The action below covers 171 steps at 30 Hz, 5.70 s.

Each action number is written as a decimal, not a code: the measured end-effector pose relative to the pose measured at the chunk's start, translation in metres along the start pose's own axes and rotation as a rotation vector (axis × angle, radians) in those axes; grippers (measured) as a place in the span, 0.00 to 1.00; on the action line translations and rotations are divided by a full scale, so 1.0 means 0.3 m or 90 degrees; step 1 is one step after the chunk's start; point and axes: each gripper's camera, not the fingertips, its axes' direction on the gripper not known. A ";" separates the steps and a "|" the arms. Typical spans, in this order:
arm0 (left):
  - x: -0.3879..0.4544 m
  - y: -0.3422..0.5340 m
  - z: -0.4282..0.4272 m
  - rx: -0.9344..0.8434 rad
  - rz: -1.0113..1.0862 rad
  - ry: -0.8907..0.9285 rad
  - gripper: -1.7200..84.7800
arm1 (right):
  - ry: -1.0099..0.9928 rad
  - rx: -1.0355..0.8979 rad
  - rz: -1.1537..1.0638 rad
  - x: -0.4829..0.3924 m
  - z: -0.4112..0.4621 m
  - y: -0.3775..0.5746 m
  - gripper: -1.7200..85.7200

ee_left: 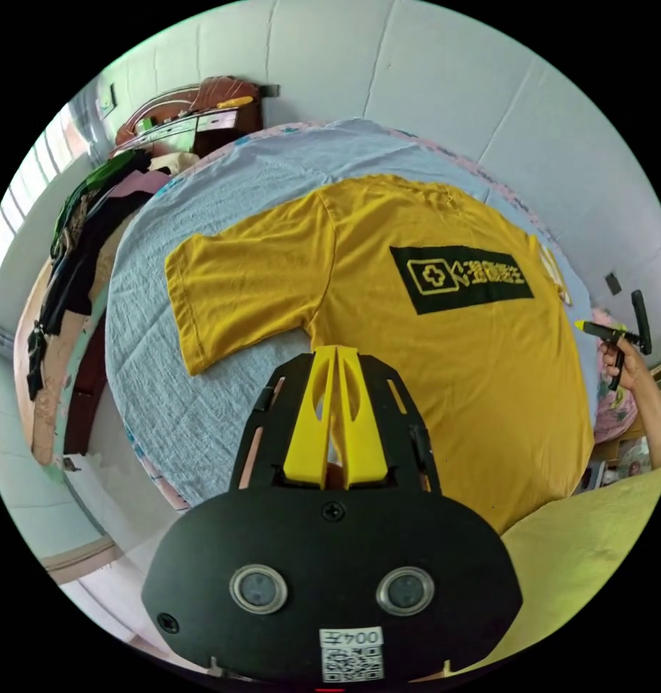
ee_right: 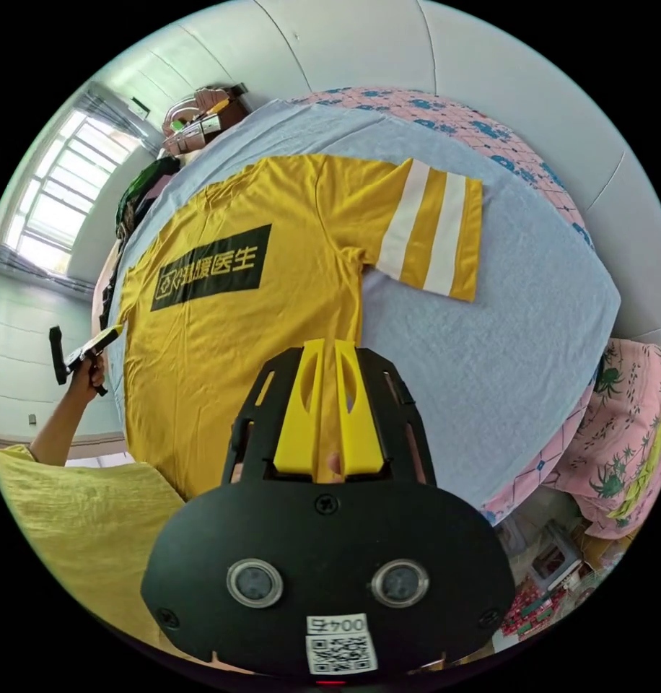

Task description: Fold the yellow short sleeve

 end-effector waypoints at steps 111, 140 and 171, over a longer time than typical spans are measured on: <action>-0.375 -0.798 0.357 0.127 0.061 -0.118 0.04 | 0.119 0.131 -0.068 0.082 -0.252 -1.096 0.13; -0.831 -0.057 0.245 0.099 -0.144 -0.144 0.04 | 0.307 0.202 0.141 0.268 -0.270 -0.510 0.09; -0.848 0.038 0.188 0.003 -0.099 -0.261 0.05 | 0.280 -0.027 -0.093 0.026 -0.046 -0.243 0.01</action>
